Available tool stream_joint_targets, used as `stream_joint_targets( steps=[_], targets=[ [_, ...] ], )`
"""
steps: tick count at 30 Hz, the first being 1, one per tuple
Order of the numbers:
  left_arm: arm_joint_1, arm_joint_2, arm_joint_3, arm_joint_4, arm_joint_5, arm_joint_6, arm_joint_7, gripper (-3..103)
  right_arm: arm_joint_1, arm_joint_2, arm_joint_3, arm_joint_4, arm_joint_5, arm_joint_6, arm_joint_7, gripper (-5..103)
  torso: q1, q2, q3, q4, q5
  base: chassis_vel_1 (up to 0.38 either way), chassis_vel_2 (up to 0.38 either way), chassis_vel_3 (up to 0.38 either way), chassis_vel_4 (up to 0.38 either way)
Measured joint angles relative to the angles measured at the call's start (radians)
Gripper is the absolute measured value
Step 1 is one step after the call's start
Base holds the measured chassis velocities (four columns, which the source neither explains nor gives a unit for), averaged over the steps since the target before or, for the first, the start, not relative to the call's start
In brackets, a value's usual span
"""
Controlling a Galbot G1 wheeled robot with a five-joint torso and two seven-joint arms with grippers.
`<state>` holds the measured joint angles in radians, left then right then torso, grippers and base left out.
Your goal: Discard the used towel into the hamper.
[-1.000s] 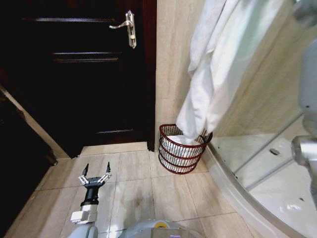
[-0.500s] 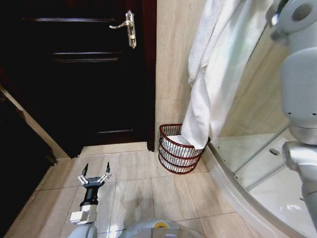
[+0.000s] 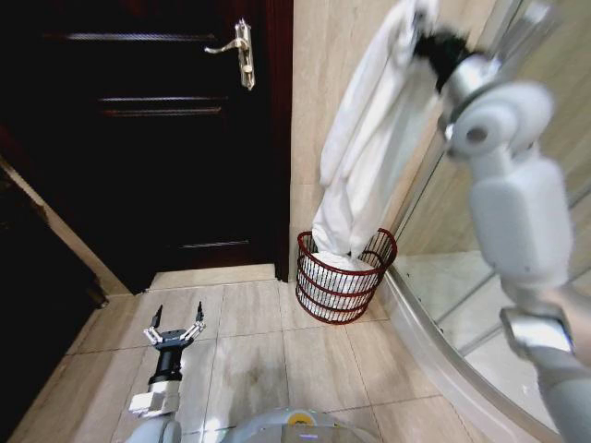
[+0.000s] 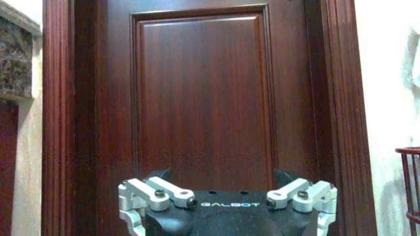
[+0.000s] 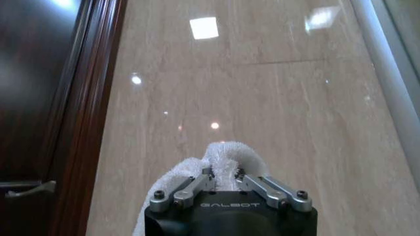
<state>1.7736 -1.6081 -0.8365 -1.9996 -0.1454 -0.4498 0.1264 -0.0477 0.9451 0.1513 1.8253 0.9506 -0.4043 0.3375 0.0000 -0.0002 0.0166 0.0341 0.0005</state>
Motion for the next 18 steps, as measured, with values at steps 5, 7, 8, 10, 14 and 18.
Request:
stream_joint_targets(
  steps=[5, 7, 8, 10, 14, 18],
  targets=[
    [-0.010, 0.000, 0.006, 0.008, 0.007, 0.000, 0.001, 100, 0.043, -0.010, 0.003, -0.006, 0.010, -0.008, 0.009, 12, 0.000, 0.000, 0.000, 0.0002, -0.0016, 0.000, 0.000, 0.000, 0.000],
    [-0.012, 0.000, 0.009, 0.009, 0.009, 0.002, 0.001, 100, 0.020, -0.016, 0.005, -0.012, 0.007, -0.009, 0.005, 12, 0.000, 0.000, 0.000, 0.0002, -0.0009, 0.000, 0.000, 0.000, 0.000],
    [-0.012, 0.000, 0.009, 0.009, 0.009, 0.002, 0.001, 100, 0.020, -0.016, 0.005, -0.012, 0.007, -0.009, 0.005, 12, 0.000, 0.000, 0.000, 0.0002, -0.0009, 0.000, 0.000, 0.000, 0.000],
    [-0.011, 0.000, 0.010, 0.012, 0.009, 0.002, 0.002, 100, -0.036, -0.015, 0.011, -0.013, -0.007, -0.009, 0.005, 12, 0.000, 0.000, 0.000, 0.0001, 0.0001, 0.000, 0.000, 0.000, 0.000],
    [-0.007, 0.000, 0.010, 0.018, 0.008, -0.004, 0.003, 100, -0.151, 0.006, 0.031, 0.001, -0.031, -0.004, 0.005, 12, 0.000, 0.000, 0.000, 0.0001, -0.0006, 0.000, 0.000, 0.000, 0.000],
    [-0.002, 0.000, 0.009, 0.018, 0.005, -0.011, 0.002, 100, -0.326, 0.066, 0.048, -0.013, -0.080, 0.030, -0.003, 12, 0.000, 0.000, 0.000, 0.0002, 0.0000, 0.000, 0.000, 0.000, 0.000]
  ],
)
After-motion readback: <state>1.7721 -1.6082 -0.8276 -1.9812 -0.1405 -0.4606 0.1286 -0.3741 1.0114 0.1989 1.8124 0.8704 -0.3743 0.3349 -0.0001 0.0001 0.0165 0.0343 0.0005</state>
